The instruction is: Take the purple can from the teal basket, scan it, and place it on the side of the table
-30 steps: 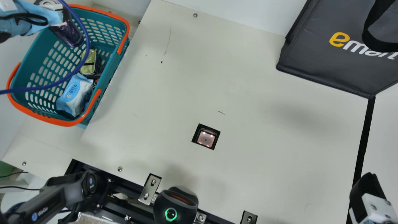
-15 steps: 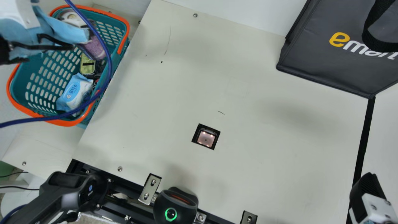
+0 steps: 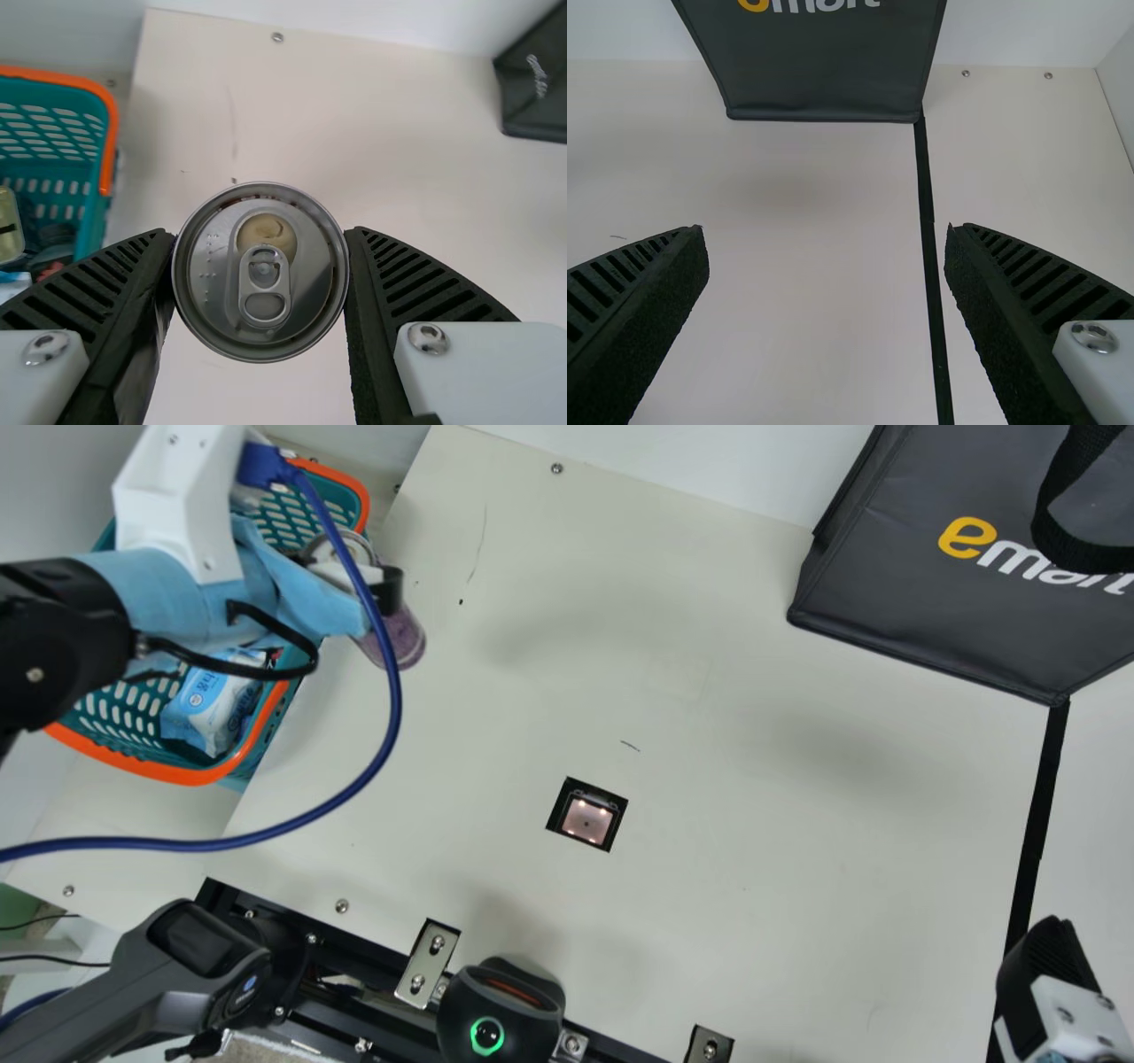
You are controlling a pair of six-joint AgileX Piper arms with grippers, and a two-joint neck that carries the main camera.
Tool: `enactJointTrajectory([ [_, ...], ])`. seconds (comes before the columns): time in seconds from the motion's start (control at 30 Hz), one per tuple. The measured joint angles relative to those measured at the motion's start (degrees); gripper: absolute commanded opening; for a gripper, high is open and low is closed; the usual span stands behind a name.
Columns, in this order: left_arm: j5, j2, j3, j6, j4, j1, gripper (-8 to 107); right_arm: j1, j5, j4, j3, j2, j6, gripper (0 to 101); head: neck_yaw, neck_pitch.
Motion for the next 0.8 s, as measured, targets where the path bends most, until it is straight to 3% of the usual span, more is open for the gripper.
enactJointTrajectory([
  [0.8,-0.3,3.8,3.8,-24.6,9.0,-31.5,-8,0.0,0.1,0.0,0.0,0.0,0.0,95,0.1,0.0],
])
